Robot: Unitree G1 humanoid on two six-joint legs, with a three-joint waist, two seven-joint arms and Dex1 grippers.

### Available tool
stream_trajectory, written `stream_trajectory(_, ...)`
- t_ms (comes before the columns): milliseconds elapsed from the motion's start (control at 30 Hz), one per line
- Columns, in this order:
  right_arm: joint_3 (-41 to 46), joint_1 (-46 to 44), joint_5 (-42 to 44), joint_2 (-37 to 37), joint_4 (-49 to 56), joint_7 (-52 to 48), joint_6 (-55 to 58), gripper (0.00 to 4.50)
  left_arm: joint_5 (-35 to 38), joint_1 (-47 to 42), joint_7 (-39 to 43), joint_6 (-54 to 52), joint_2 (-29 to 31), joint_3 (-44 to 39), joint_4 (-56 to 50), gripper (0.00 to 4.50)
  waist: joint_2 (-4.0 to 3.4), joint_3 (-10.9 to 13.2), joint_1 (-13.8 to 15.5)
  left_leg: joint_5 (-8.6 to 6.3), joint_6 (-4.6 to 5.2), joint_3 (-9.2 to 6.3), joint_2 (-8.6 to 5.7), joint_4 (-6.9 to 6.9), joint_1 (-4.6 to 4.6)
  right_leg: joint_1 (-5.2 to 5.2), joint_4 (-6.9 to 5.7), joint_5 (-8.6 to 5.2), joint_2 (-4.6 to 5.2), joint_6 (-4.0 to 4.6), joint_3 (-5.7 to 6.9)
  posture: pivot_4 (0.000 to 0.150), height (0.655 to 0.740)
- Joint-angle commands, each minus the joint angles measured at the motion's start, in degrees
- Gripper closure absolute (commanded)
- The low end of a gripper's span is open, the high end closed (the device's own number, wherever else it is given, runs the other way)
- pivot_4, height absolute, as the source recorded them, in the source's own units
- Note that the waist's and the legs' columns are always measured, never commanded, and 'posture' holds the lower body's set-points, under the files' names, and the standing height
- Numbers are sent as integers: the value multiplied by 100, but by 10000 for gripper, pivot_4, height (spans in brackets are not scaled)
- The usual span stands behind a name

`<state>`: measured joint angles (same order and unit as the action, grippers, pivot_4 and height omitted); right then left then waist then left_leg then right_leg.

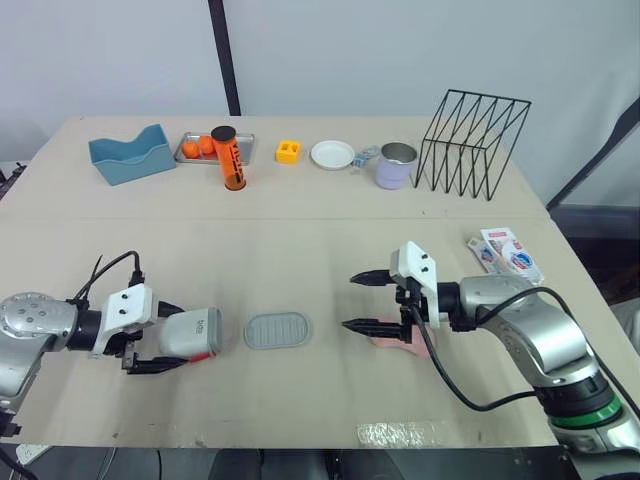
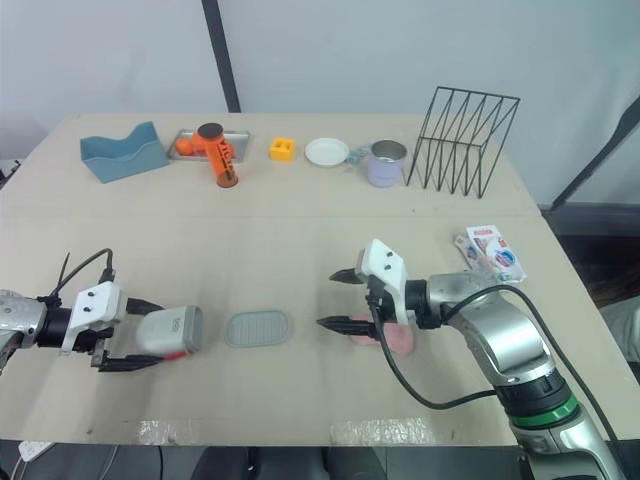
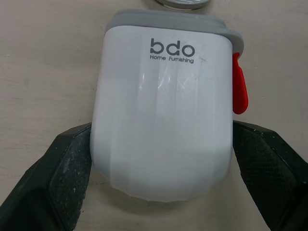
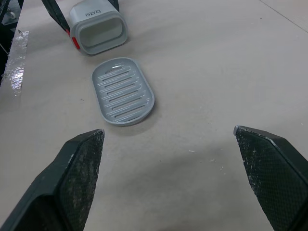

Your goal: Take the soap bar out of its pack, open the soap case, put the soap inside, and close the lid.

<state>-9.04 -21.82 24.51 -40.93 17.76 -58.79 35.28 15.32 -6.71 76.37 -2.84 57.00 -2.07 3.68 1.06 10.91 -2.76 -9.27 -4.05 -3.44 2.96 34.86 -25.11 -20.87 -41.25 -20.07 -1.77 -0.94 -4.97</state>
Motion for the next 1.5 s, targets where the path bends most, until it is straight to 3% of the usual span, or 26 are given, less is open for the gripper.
stream_trajectory(33, 49, -74, 49, 6, 80, -44, -44, 0, -294, -223, -448, 285, -99, -92, 54, 19, 1, 0, 1, 0, 0, -1, 0, 1, -1, 0, 0, 0, 0, 0, 1, 1500, 7371)
stream_trajectory(533, -16, -180, 14, 41, -12, -93, -77, 0, 378, 7, -5, -302, 74, -349, -481, 19, 1, 0, 0, 0, 0, -1, -1, 0, -1, 1, 0, 0, 1, 1, 2, 1500, 7371)
stream_trajectory(933, 9, -193, 23, 37, 5, -128, -63, 0, 290, 60, -226, -268, 182, -587, -558, 19, 0, 0, 0, 0, 0, 0, 0, 0, 0, 0, 0, 0, 0, 0, 1, 1500, 7371)
stream_trajectory(1300, 84, -184, 79, -78, 59, -338, -108, 0, 927, 543, -78, -1088, 486, -1327, -1476, 19, 0, 0, -1, 0, 0, 0, 2, 0, 0, 0, 1, 0, 1, 0, 1, 1500, 7371)
stream_trajectory(1500, 161, -245, 14, -196, -58, -420, -186, 0, 1222, 254, -486, -1151, 70, -1178, -2330, 19, 0, 0, 0, 0, 0, 0, 1, 0, -1, 1, 1, -1, 2, -1, 1, 1500, 7371)
